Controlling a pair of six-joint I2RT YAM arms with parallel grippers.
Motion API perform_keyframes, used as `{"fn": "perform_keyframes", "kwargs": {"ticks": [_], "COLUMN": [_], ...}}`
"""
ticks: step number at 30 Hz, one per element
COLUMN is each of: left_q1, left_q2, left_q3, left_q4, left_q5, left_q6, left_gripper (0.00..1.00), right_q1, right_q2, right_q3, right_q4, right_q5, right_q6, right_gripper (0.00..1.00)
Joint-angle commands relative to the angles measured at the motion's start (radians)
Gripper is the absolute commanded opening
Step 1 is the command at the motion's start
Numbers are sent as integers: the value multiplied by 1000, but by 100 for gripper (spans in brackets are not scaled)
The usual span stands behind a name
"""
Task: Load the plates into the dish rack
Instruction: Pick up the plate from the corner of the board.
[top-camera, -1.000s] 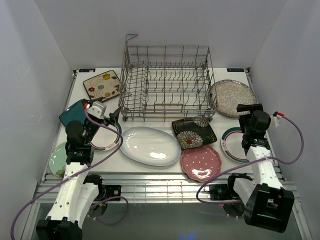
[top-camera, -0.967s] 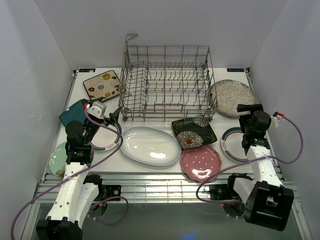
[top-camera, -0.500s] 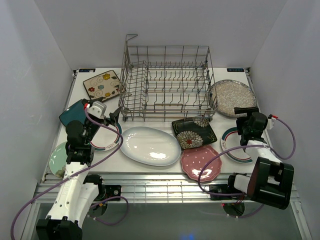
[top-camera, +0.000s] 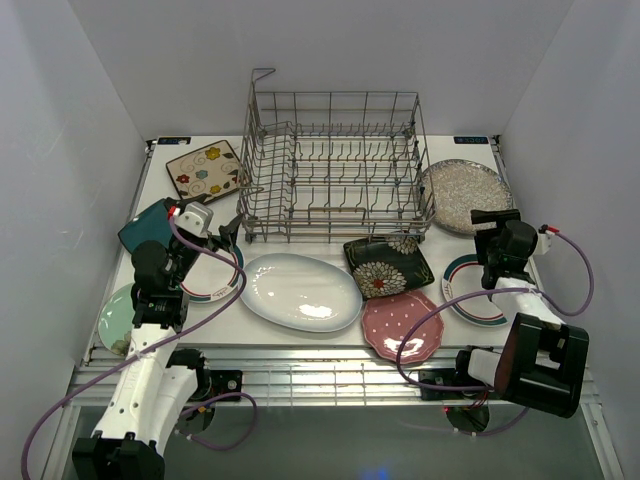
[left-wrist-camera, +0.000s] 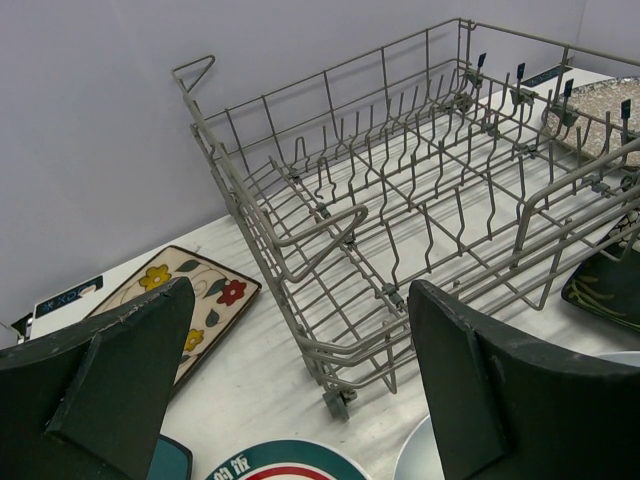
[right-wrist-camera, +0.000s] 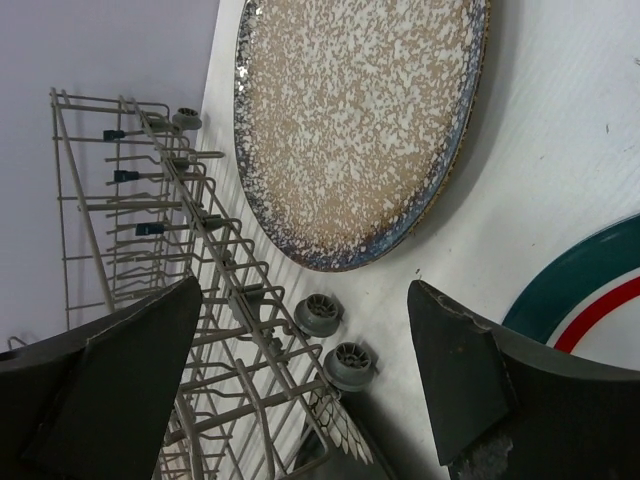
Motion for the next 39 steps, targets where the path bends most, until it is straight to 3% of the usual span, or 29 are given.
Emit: {"fn": "perform_keyframes", "kwargs": {"ticks": [1, 8, 13, 17, 21, 28, 30, 35, 39], "left_q1": [0, 0, 0, 0, 0, 0, 0, 0, 0], "left_q2": [1, 7, 2, 1, -1, -5, -7, -5, 8], "left_q3": [-7, -7, -5, -7, -7, -8, -8, -10, -8], "left_q4": [15, 16, 18, 18, 19, 18, 18, 19, 19], "left_q5": [3, -12, -17, -17, -14, -12, -15, -18, -12], "left_q6": [-3, -6, -3, -3, -5, -6, -6, -3, -3], "left_gripper": [98, 98, 98, 98, 98, 98, 98, 98, 98], "right_q1": [-4, -4, -4, -4, -4, -4, -3, -3, -4], "right_q2": [-23, -75, -169, -277, -336, -68, 18, 74, 107], "right_q3": [22, 10, 38, 50, 27, 140, 166, 137, 160], "right_q4": [-2, -56, -236, -417, -406, -324, -304, -121, -129], "right_q5": [29, 63, 54, 100, 124, -7, -37, -34, -11], "right_q6": [-13, -46, -76, -92, -102, -113, -110, -86, -79], "right_gripper": [89, 90, 90, 97, 98, 100, 95, 90, 90]}}
